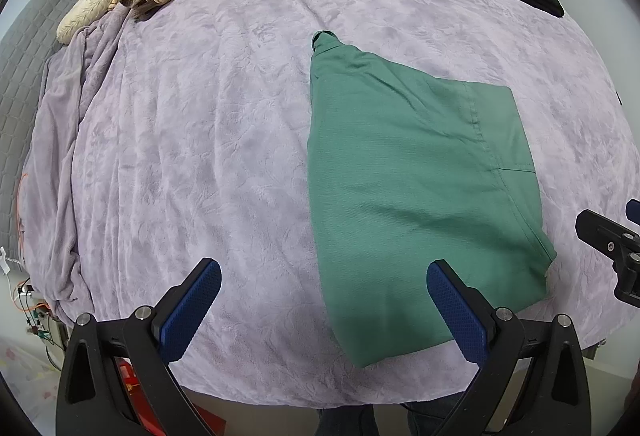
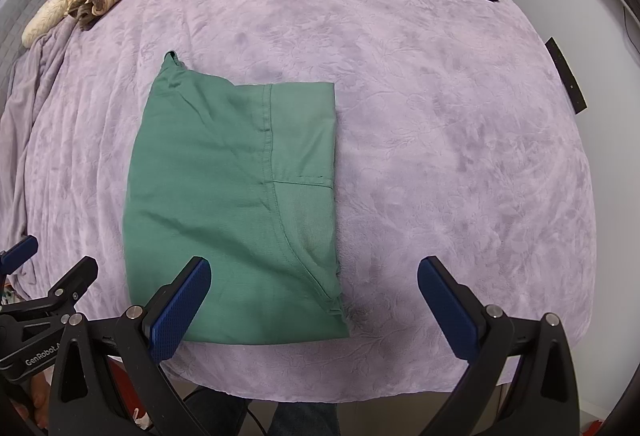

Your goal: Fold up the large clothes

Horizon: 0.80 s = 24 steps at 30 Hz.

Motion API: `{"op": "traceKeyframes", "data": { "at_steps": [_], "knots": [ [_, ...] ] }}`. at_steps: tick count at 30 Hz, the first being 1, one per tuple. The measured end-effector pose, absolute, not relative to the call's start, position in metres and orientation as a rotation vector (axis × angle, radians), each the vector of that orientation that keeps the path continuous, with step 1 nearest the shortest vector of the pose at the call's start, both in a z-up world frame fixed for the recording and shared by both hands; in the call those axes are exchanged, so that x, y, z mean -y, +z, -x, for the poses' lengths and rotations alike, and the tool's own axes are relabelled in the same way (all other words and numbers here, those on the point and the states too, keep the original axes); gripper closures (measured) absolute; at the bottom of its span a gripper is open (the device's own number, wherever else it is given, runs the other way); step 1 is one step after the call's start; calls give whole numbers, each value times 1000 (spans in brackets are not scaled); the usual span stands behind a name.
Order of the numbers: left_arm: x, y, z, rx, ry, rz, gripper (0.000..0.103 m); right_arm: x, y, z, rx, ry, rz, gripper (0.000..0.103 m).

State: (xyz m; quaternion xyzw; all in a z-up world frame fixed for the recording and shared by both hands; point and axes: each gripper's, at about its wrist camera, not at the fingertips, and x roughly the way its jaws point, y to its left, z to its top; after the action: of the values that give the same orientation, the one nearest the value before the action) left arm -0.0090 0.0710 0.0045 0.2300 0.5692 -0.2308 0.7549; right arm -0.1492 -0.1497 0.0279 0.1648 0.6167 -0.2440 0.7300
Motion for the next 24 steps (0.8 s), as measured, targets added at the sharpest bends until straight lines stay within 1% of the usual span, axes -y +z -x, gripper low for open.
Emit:
{"op": "traceKeyframes", "data": {
  "at_steps": [24],
  "knots": [
    [-70, 3, 9, -1245, -503, -504, 0, 151, 27, 149, -1361, -538, -361, 0]
  ]
}}
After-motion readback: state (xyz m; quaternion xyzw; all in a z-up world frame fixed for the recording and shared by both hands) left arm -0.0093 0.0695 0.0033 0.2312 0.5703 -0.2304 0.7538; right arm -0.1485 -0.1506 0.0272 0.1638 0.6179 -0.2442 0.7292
